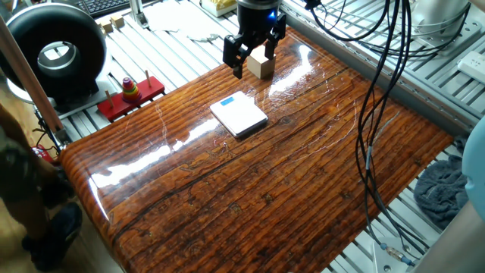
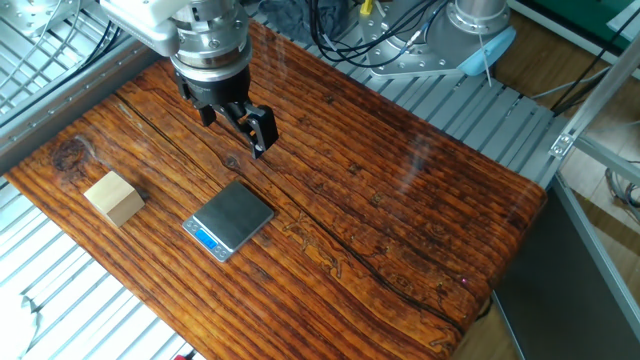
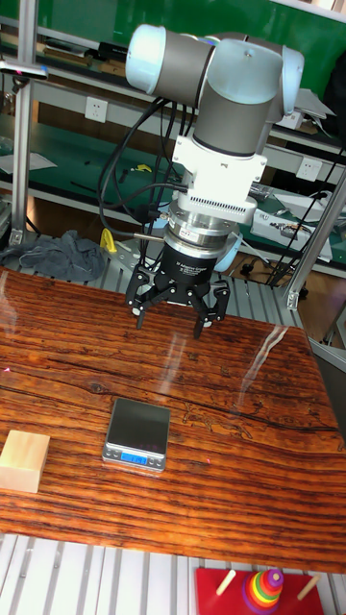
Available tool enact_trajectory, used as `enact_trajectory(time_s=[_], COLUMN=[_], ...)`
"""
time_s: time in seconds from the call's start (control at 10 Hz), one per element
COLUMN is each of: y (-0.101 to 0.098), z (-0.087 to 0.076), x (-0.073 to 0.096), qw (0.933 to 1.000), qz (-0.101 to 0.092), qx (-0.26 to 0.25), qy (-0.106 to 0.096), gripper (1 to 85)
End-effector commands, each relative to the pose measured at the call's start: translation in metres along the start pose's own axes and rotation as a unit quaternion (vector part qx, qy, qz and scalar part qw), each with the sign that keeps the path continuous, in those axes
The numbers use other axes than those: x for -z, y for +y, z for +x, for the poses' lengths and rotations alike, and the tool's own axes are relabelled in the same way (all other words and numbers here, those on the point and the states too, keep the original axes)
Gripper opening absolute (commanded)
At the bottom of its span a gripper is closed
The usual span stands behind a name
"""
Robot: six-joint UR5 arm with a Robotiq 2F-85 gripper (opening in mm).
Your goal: Place the block on the scale
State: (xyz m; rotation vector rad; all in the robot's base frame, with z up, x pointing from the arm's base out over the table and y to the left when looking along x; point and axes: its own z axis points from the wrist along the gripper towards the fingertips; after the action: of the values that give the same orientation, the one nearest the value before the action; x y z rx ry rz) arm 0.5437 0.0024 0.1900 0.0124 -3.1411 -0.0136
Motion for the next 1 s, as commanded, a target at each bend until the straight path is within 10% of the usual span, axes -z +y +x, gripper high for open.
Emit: enact_trajectory(time_s=[0.0,0.9], y=[-0.02,-0.018], z=[0.0,0.012], x=[0.0,0.005], qw=[0.9939,0.9955], qz=[0.044,0.045], qx=[0.101,0.081], qy=[0.006,0.018], gripper=[1.0,1.0])
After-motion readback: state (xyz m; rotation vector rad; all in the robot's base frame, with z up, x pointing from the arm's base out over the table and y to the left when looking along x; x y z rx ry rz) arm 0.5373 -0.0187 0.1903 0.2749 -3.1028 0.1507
